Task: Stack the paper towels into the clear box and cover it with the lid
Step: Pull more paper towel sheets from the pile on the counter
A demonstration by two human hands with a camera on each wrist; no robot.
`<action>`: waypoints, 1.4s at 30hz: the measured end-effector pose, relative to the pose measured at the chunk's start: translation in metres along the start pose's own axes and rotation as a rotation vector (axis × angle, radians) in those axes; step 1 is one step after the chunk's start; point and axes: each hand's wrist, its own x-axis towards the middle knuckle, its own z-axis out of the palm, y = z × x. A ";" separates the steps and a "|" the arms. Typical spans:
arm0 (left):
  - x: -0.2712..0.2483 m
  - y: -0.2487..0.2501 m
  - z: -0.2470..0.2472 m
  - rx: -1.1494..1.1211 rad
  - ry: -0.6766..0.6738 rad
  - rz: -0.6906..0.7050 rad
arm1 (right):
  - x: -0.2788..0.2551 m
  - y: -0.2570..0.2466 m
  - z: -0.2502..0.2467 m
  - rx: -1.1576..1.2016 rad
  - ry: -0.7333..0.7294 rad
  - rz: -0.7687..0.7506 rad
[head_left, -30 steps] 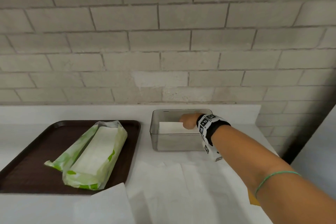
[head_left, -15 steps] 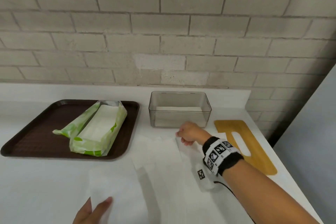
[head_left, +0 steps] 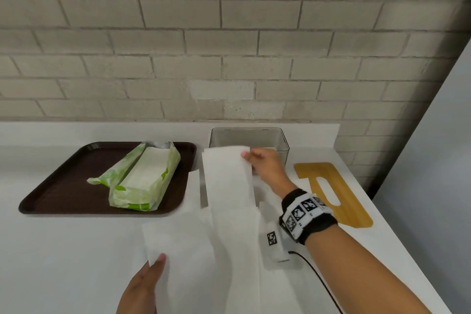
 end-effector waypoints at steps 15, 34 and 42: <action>-0.007 0.006 0.031 -0.431 -0.214 -0.131 | -0.078 -0.088 -0.077 0.216 0.210 -0.537; -0.029 0.013 0.053 -0.255 -0.308 -0.051 | -0.111 -0.039 0.005 -0.087 0.011 -0.256; -0.018 0.009 0.009 -0.408 -0.165 -0.079 | -0.055 0.004 -0.056 -0.025 0.072 0.224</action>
